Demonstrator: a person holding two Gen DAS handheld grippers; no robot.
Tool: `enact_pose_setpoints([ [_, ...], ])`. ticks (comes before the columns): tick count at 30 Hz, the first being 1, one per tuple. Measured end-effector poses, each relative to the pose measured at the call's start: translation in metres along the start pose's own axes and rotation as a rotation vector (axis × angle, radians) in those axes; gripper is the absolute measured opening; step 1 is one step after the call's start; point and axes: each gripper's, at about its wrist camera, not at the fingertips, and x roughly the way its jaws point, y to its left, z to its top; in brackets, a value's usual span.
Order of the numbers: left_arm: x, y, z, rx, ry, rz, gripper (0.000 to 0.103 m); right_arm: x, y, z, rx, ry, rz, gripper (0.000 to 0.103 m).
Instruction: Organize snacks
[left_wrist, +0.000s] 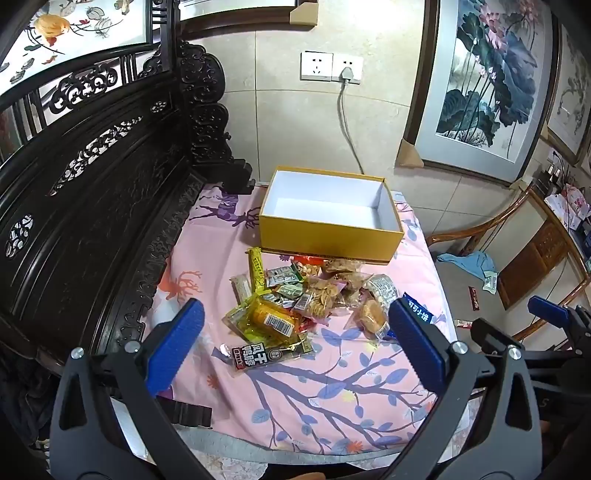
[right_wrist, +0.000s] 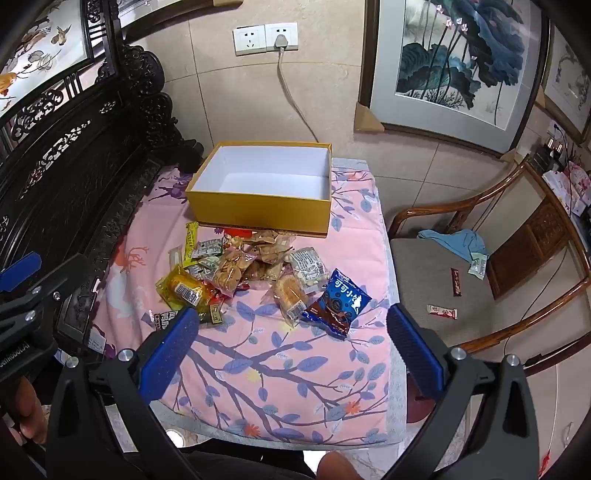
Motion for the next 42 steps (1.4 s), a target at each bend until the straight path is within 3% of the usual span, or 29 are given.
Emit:
enact_pose_setpoints([
  [42, 0.012, 0.007, -0.002, -0.014, 0.016, 0.005, 0.101, 0.007, 0.007, 0.004, -0.005, 0.011, 0.005, 0.102],
])
